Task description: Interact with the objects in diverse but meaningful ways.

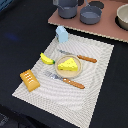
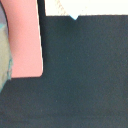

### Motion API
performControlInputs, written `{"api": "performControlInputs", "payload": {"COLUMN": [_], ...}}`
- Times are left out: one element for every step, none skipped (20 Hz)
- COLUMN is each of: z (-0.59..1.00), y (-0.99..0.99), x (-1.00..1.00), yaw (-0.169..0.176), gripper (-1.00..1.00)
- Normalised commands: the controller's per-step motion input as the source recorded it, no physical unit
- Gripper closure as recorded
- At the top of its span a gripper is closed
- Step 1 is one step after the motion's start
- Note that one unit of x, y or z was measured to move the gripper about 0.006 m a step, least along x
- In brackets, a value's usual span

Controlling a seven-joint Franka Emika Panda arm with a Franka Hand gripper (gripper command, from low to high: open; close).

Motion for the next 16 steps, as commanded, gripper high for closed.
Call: {"api": "performControlInputs", "payload": {"z": [-0.15, -0.16, -0.19, -0.25, -0.27, -0.25, -0.23, -0.24, -0.25, -0.26, -0.27, -0.29, -0.29, -0.3, -0.3, -0.3], "y": [-0.17, -0.09, -0.11, -0.11, -0.12, -0.1, -0.07, -0.07, -0.06, -0.08, -0.08, -0.1, -0.14, -0.18, -0.18, -0.15], "x": [0.25, 0.21, 0.1, 0.0, 0.0, 0.0, -0.01, -0.03, -0.04, -0.04, -0.05, -0.05, -0.03, -0.04, -0.03, 0.0], "yaw": [0.066, 0.068, 0.064, 0.078, 0.108, 0.133, 0.134, 0.133, 0.132, 0.135, 0.13, 0.123, 0.116, 0.109, 0.107, 0.101], "gripper": [-1.0, -1.0, -1.0, -1.0, -1.0, -1.0, -1.0, -1.0, -1.0, -1.0, -1.0, -1.0, -1.0, -1.0, -1.0, -1.0]}}
